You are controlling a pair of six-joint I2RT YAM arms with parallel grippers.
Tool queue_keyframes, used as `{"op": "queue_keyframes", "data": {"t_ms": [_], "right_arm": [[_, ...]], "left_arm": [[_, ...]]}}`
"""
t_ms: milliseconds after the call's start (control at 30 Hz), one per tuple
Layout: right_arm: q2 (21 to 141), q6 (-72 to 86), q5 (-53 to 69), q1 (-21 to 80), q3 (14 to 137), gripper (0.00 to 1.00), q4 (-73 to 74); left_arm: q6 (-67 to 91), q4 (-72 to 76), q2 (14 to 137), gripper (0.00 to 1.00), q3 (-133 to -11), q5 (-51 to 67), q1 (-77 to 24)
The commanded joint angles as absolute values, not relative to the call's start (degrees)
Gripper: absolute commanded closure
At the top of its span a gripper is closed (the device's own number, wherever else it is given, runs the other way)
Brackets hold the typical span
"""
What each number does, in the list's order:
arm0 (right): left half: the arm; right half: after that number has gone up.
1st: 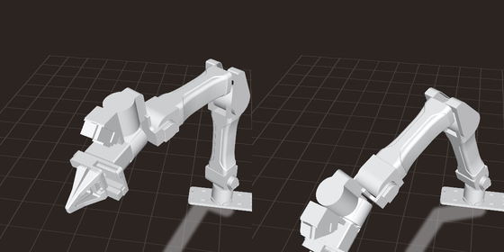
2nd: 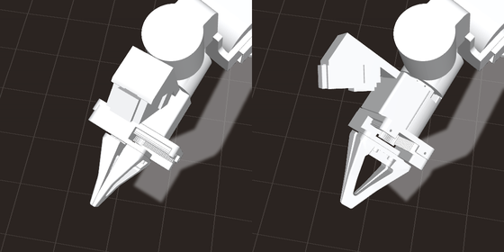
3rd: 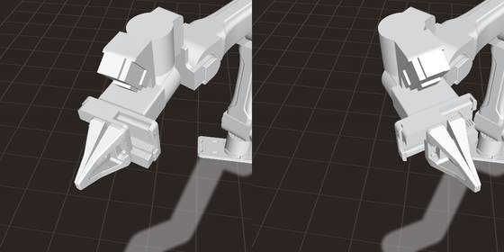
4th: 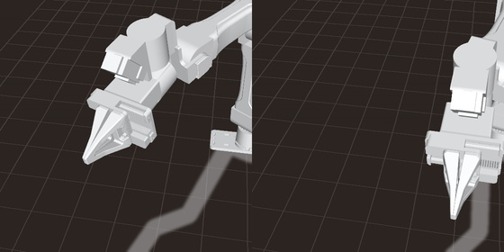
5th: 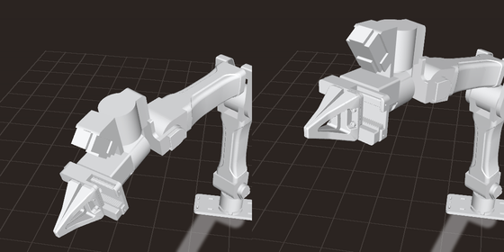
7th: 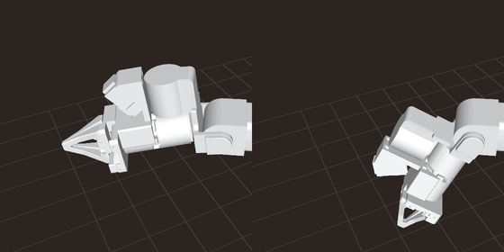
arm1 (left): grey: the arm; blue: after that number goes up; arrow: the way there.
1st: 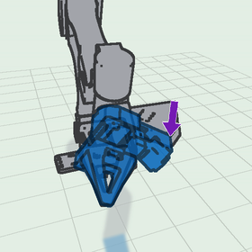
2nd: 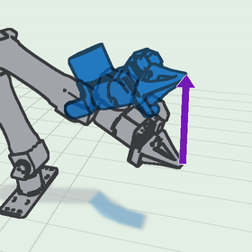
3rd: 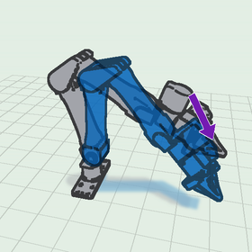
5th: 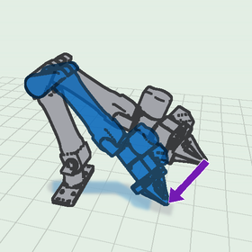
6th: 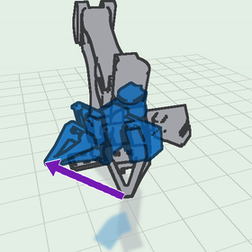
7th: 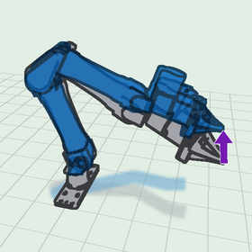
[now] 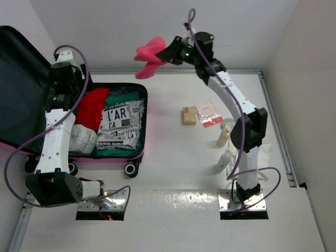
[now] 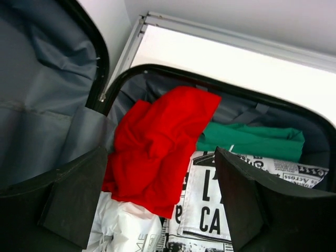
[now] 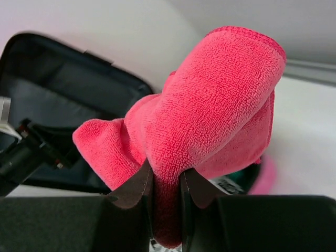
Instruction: Pack the luggage
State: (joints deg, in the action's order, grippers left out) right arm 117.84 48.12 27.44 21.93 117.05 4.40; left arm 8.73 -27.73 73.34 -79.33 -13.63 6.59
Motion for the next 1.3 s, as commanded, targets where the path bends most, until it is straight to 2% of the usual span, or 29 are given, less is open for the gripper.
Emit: {"op": "queue_keyframes", "data": {"t_ms": [0, 333, 633, 833, 933, 967, 1167, 1267], "right_arm": [[122.76, 50.89, 27.34, 27.83, 124.77, 1.0, -1.75], [129.28, 53.87, 26.02, 40.5, 125.25, 1.0, -13.25], [138.94, 52.12, 25.05, 44.47, 127.17, 1.0, -17.31], [142.11, 45.28, 20.14, 46.14, 126.48, 1.0, -17.23], [140.89, 40.63, 18.29, 45.27, 120.17, 1.0, -13.36], [139.84, 39.47, 18.19, 44.31, 115.71, 1.0, -13.36], [137.91, 30.61, 15.2, 39.12, 114.08, 1.0, -5.72], [136.59, 23.83, 15.21, 37.71, 114.0, 0.92, -1.94]], "left_arm": [[11.6, -26.46, 69.7, 0.13, -80.68, -7.31, 10.1], [17.22, -29.0, 66.45, 0.09, -79.01, 4.9, 23.81], [13.72, -30.06, 64.87, 0.09, -76.64, 14.5, 31.28], [10.91, -30.67, 64.34, 0.09, -75.5, 17.48, 31.29], [6.95, -31.72, 64.86, 0.09, -75.5, 21.79, 31.29], [4.94, -31.73, 65.56, 0.09, -75.5, 23.1, 30.59], [-0.17, -34.89, 67.59, 0.15, -73.83, 30.23, 26.9], [-0.88, -34.89, 67.59, 0.15, -72.07, 29.62, 24.36]]}}
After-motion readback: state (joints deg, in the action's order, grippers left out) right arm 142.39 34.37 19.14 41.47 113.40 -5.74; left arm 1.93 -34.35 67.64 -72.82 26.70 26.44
